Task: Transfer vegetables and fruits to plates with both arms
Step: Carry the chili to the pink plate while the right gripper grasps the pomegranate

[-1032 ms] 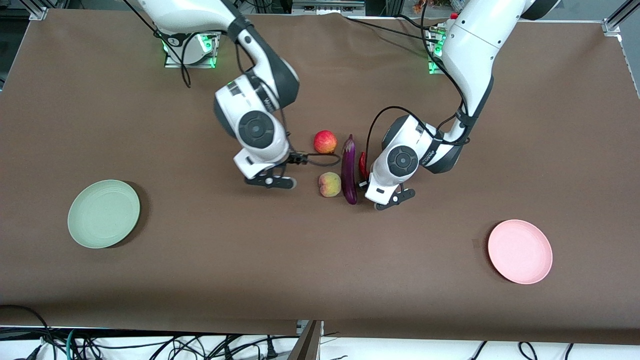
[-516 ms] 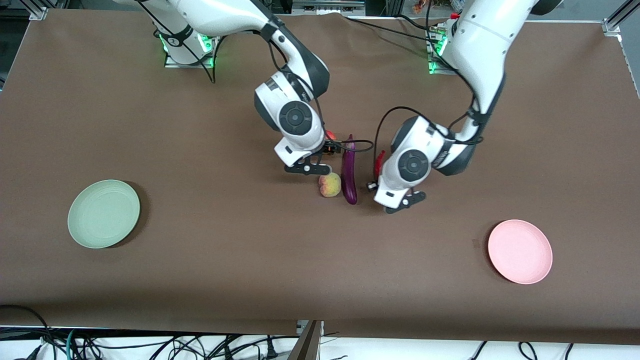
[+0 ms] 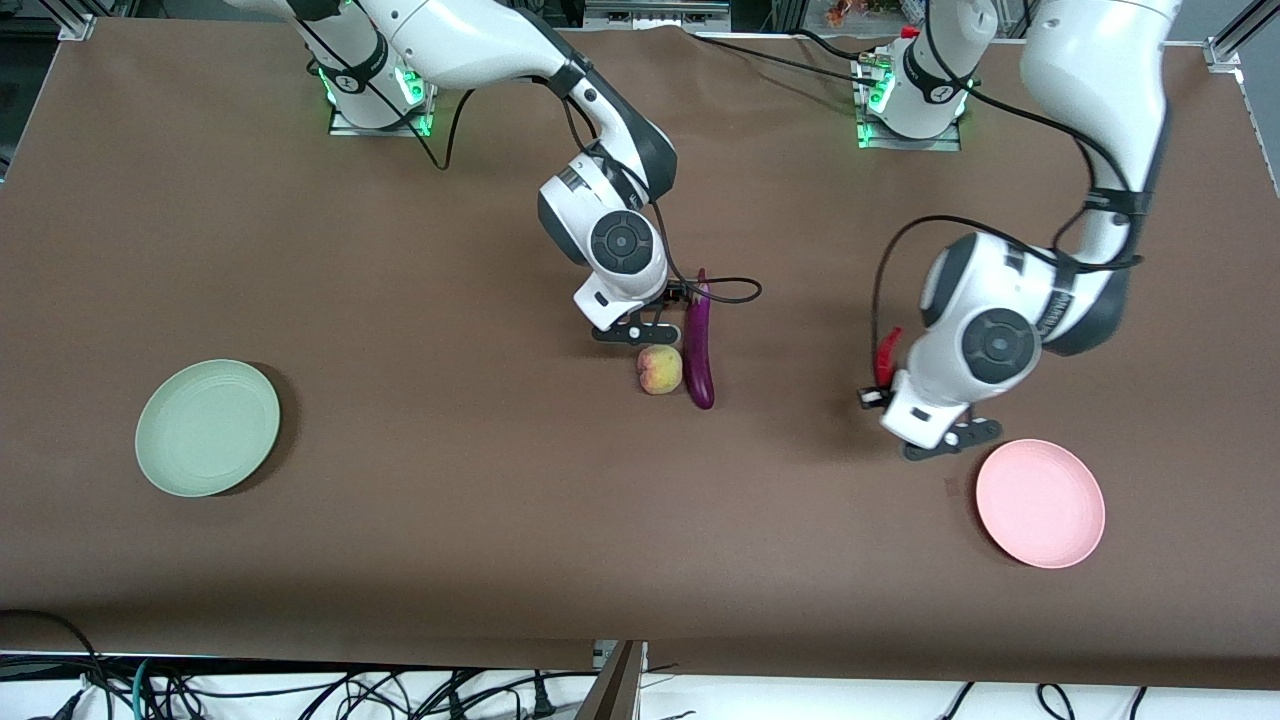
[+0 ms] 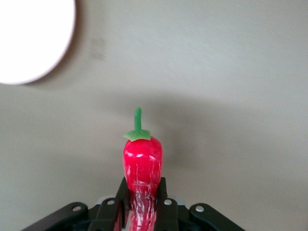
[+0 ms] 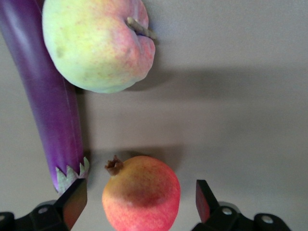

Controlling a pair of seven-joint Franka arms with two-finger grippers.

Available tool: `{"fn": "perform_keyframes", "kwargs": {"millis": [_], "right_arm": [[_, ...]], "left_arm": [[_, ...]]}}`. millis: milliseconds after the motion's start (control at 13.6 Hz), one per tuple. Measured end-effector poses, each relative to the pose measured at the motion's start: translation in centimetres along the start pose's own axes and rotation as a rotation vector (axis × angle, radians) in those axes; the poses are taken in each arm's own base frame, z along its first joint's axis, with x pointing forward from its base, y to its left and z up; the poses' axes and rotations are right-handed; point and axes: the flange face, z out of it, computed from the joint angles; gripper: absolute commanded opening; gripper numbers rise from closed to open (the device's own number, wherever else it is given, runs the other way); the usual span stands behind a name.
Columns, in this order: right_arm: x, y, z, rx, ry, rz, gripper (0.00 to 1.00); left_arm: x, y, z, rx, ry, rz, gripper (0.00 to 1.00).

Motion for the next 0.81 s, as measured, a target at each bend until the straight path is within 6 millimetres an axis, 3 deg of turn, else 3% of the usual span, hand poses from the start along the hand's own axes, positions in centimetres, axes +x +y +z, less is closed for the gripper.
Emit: {"fn": "perform_keyframes", "kwargs": {"millis": [442, 664, 737, 811], "right_arm": [[-0.6, -0.4, 2.2, -0.023, -0.018, -0.012, 1.0], [-0.9, -0.7, 2.9, -0.026, -0.02, -0.016, 0.99], [-0.8, -0.7, 3.1, -0.024, -0.018, -0.016, 0.88], [-0.8, -0.7, 3.3, -0.022, -0.015, -0.016, 0.67]], "left_arm": [[6.8, -11.6, -2.7, 0.046, 0.101, 0.405, 0.02], [11.3, -14.9, -1.4, 0.053, 0.139, 0.636, 0.02], [12.3, -15.0, -0.2, 0.054, 0.141, 0.681, 0.02], [13.0, -14.8, 1.1, 0.052, 0.146, 0.707, 0.02]]}}
